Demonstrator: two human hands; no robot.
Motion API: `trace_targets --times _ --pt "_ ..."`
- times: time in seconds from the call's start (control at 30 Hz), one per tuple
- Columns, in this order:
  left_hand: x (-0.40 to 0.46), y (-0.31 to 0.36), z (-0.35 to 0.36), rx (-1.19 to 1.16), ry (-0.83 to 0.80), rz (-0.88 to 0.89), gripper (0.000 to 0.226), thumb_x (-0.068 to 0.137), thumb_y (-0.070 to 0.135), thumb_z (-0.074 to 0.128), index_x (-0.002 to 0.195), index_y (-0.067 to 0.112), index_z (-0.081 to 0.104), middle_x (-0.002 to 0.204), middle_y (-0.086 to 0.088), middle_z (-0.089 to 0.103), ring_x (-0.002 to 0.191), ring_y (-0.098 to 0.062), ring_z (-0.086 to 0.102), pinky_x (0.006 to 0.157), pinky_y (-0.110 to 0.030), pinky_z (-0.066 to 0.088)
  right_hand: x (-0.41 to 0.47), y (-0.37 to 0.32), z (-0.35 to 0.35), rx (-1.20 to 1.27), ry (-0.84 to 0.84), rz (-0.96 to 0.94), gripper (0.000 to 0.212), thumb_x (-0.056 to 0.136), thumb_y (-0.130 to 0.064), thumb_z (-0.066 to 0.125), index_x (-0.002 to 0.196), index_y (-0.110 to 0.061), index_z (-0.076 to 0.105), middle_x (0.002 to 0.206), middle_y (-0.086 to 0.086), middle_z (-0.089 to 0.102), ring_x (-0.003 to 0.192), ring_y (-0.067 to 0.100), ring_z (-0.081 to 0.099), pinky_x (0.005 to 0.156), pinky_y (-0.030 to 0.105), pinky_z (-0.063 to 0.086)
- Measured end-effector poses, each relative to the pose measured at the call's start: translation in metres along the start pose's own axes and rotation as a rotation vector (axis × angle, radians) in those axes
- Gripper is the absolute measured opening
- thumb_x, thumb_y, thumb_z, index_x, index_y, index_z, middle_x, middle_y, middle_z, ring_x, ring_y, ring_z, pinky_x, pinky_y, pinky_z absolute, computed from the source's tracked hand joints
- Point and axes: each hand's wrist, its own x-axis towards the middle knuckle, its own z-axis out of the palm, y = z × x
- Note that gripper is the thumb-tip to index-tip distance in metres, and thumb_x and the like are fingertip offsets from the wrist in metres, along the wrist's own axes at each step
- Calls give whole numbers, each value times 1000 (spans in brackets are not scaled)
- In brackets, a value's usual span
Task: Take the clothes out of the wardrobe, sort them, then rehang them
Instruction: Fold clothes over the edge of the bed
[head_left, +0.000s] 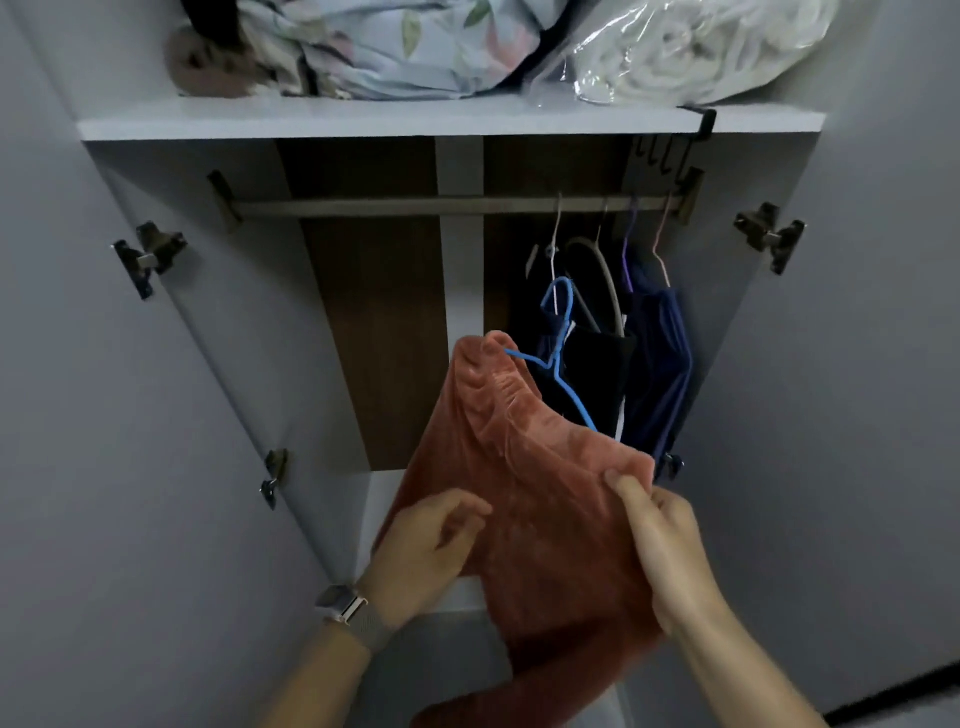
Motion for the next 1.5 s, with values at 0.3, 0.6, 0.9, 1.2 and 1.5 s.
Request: trace_targets --times 0.3,0.6,0.9,1.2,1.5 --pt "129 -6 0 -66 85 -16 23 92 14 55 94 35 63 91 12 67 84 -3 62 68 -9 44 153 -57 39 -15 -36 -10 41 91 -45 55 77 -9 71 75 9 73 77 27 71 76 39 58" --pt "209 -32 -35 29 122 21 29 91 11 55 89 39 59 83 17 66 85 -1 60 70 -9 44 241 -83 64 -17 138 -69 46 89 -48 56 78 -5 70 82 17 72 81 32 69 82 48 57" --pt "240 -46 -58 1 72 9 32 91 10 54 88 42 57 88 13 66 85 3 59 70 -7 43 290 -80 104 -71 243 -111 47 95 -39 50 84 3 67 75 9 65 77 26 64 76 35 50" --pt "253 -60 -67 3 -10 18 31 91 10 54 91 41 56 89 18 65 93 6 57 72 -5 42 298 -51 134 -574 69 -184 41 100 -32 39 117 3 49 111 24 64 106 40 60 90 40 48" --pt "264 -63 -64 32 -128 41 21 92 11 53 103 25 62 94 12 66 87 3 61 72 -4 42 291 -57 135 -821 10 -17 45 100 -34 36 134 -6 27 126 22 56 114 39 56 93 41 46"
